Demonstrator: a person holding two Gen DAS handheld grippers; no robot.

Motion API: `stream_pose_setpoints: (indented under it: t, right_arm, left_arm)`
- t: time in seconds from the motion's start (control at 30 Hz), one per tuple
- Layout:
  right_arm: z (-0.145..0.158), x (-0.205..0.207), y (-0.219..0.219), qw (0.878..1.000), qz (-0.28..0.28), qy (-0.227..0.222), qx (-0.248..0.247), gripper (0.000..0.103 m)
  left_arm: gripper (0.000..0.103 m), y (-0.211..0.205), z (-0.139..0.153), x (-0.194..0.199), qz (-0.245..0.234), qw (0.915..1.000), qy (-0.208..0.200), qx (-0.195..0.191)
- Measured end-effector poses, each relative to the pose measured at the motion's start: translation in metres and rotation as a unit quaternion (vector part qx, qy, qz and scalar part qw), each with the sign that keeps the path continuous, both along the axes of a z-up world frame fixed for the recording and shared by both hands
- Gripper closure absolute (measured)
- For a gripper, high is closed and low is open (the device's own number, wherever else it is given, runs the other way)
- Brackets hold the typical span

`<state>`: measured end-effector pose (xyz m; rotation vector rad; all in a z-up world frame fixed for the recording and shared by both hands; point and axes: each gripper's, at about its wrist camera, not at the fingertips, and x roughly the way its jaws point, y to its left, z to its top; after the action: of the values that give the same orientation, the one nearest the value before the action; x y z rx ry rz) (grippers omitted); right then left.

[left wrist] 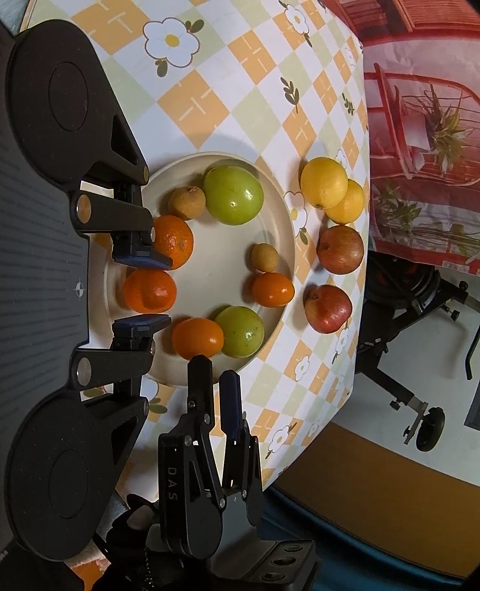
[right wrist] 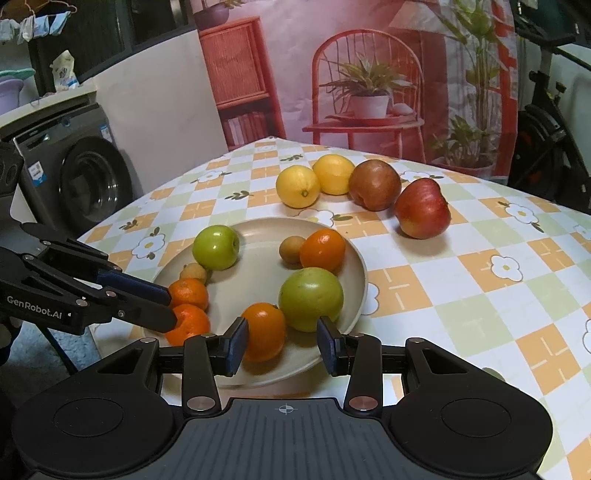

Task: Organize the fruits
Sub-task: 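Lower the tangerines into the plate and open both grippers, then grasp a dark red apple with the left gripper while the right grasps a red apple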

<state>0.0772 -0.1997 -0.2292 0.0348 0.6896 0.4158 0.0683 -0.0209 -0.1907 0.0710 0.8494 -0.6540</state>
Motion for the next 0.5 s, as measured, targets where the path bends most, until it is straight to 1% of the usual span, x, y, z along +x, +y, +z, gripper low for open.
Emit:
stream_pose_setpoints:
  t: [0.17, 0.23, 0.4, 0.5]
  right_arm:
    - [0.004, -0.003, -0.005, 1.000, -0.013, -0.015, 0.006, 0.065]
    - [0.006, -0.005, -0.009, 0.999, -0.024, -0.031, 0.006, 0.065]
    - [0.008, -0.006, -0.019, 0.997, -0.047, -0.052, 0.013, 0.065]
    - [0.013, -0.004, -0.025, 0.997, -0.054, -0.062, 0.008, 0.065]
  left_arm:
    - [0.075, 0.001, 0.008, -0.004, 0.008, 0.9995, -0.029, -0.007]
    - [0.075, 0.003, 0.011, -0.004, 0.013, 0.9990, -0.040, -0.014]
    - [0.075, 0.011, 0.020, 0.000, 0.040, 0.9970, -0.061, -0.028]
    - [0.075, 0.014, 0.030, 0.007, 0.051, 0.9953, -0.079, -0.025]
